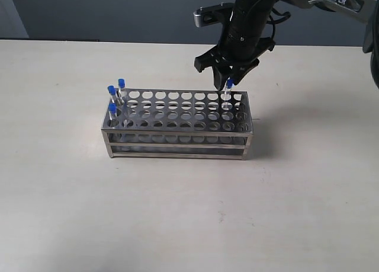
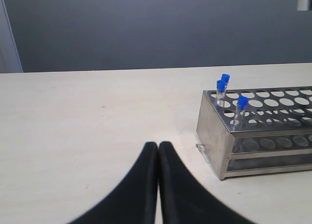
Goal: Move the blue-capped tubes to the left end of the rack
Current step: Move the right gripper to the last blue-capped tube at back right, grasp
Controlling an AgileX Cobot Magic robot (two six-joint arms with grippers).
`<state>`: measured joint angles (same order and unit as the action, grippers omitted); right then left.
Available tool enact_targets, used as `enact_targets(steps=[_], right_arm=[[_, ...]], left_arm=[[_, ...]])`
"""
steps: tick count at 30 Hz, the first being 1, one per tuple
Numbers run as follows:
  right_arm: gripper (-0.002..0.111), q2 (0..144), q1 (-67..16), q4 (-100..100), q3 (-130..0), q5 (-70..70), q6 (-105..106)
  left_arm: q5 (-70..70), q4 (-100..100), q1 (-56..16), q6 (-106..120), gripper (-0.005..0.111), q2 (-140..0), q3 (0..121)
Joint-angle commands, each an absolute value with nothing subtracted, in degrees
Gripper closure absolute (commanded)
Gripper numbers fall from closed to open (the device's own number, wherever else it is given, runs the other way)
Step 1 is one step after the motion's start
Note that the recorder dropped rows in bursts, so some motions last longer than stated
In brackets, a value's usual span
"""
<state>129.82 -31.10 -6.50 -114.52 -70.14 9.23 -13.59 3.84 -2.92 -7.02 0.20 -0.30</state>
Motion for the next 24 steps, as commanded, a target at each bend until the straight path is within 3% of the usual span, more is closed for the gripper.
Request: enact_targets(steps=[1,5,10,15,24], right_arm=[[0.066,129.5,-30.7,-3.1,-114.4,-70.0,9.3],[0.075,129.5,-30.7,-3.1,-114.4,-70.0,9.3],[0.109,129.5,-30.7,-4.8,-114.4,-70.0,9.3],[0.102,129.5,-30.7,-5.7,-114.4,-70.0,9.5],[0.064,128.7,-30.7,-5.4,-114.4,-70.0,9.5]], left_arm=[[-13.2,3.9,-3.5,-7.1,0.106,0.0,0.0],[-13.2,3.9,-3.5,-7.1,0.106,0.0,0.0],[-13.2,3.9,-3.5,-7.1,0.106,0.0,0.0],[-13.2,3.9,-3.5,-7.1,0.106,0.0,0.0],[-13.2,3.9,-3.5,-7.1,0.106,0.0,0.0]])
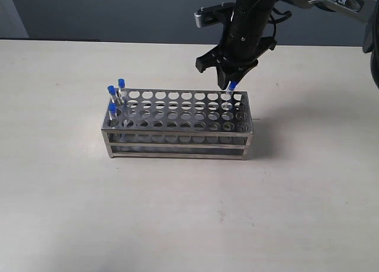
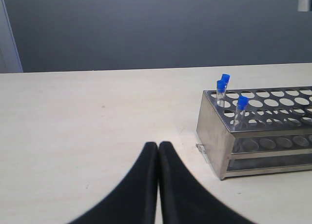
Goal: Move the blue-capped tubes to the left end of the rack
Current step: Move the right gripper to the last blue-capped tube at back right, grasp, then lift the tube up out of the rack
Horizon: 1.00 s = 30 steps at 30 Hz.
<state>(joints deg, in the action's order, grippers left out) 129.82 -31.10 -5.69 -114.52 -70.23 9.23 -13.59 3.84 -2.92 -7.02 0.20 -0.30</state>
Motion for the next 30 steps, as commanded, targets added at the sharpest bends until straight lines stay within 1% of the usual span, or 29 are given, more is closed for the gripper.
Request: enact_targets(steps=[1,12,13,14,15,17,19,20,24,30], right_arm=[[0.063,128.4,-30.7,-5.4,-114.4,-70.0,9.5],[0.063,127.0,-30.7,-5.4,-109.9,-70.0,9.4],[0.065,127.0,-30.7,-5.4,-109.9,-70.0,9.4],[0.068,127.0,-30.7,-5.4,-109.9,-70.0,9.4],[0.073,127.0,-30.7,-5.1,-109.9,-70.0,9.4],[0.088,127.0,-30.7,-4.4,-109.9,-70.0,9.4],[0.105,127.0,-30.7,-4.3,-109.9,-70.0,9.4],[0.109,127.0,-30.7,-4.3,-109.9,-70.0,9.5],[0.108,125.9,-30.8,-4.4,-110.0,-70.0,9.6],[0.108,120.5,-30.9,-3.9,-110.0,-70.0,10.6]], left_arm=[[-13.2,3.9,-3.5,-7.1,0.106,0.0,0.0],[-13.2,3.9,-3.5,-7.1,0.106,0.0,0.0],[-13.2,3.9,-3.5,-7.1,0.106,0.0,0.0],[-13.2,3.9,-3.5,-7.1,0.106,0.0,0.0],[-13.2,3.9,-3.5,-7.1,0.106,0.0,0.0],[-13.2,3.9,-3.5,-7.1,0.106,0.0,0.0],[-13.2,3.9,-3.5,-7.1,0.106,0.0,0.0],[-13.2,3.9,-3.5,-7.1,0.106,0.0,0.0],[-13.2,3.9,-3.5,-7.1,0.106,0.0,0.0],[-13.2,3.9,-3.5,-7.1,0.106,0.0,0.0]])
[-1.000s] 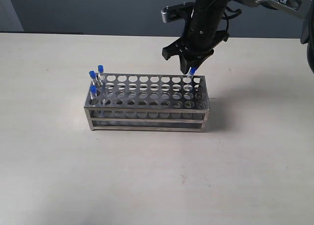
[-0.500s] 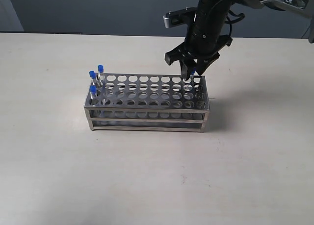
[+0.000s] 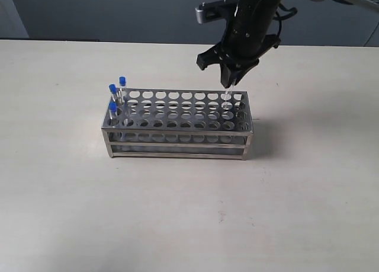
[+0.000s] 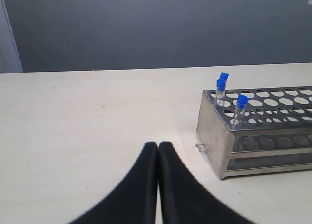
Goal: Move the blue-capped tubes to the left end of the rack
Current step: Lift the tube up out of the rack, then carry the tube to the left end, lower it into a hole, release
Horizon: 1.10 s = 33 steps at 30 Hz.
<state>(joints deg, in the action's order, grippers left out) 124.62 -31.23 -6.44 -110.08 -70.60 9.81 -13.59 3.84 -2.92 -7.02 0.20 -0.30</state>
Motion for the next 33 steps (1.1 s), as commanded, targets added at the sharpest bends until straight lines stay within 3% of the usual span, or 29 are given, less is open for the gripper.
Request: enact_targets(steps=[1,11,21,33], right_arm=[[0.108,119.6,-30.9,-3.9,-110.0,-70.0,10.6],[0.108,114.3,-31.5,-4.7,-110.0,-70.0,10.6],[0.108,112.8,-40.0,-6.9,-110.1,-70.0,13.8],[0.108,120.8,-47.6,-7.6,-122.8,-70.0,16.5]], left_arm=[[-13.2,3.9,-3.5,-7.1,0.106,0.0,0.0],[-13.2,3.9,-3.5,-7.1,0.106,0.0,0.0],[-13.2,3.9,-3.5,-7.1,0.106,0.0,0.0],[-13.2,3.9,-3.5,-7.1,0.106,0.0,0.0]])
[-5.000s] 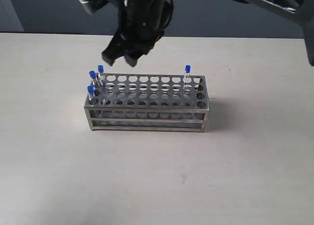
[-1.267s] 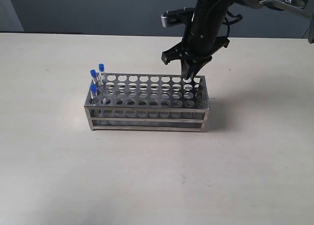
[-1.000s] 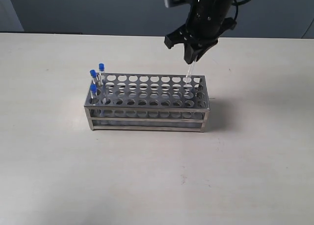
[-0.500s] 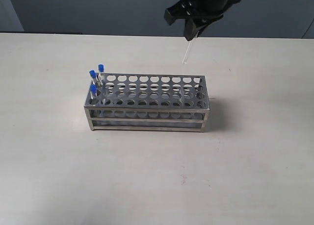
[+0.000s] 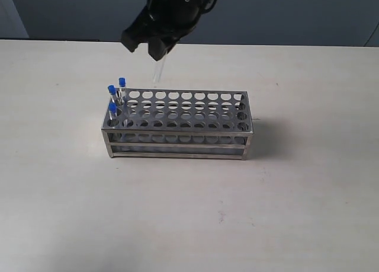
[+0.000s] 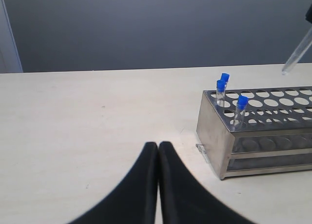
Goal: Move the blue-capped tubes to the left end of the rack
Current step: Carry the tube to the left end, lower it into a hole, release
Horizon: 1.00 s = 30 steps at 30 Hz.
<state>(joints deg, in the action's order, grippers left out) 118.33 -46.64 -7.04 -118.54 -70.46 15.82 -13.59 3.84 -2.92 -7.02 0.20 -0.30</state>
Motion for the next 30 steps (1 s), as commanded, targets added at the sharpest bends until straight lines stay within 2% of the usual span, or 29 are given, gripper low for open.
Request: enact_targets(steps=[1,30], right_arm=[[0.108,121.6,-47.6,-8.3,-123.6,-70.0,16.7],[0.108,128.9,-50.1,-16.6,-125.4,-70.0,22.5]], left_arm=[[-13.2,3.9,-3.5,-7.1,0.106,0.0,0.0],[-13.2,3.9,-3.5,-7.1,0.106,0.0,0.0]])
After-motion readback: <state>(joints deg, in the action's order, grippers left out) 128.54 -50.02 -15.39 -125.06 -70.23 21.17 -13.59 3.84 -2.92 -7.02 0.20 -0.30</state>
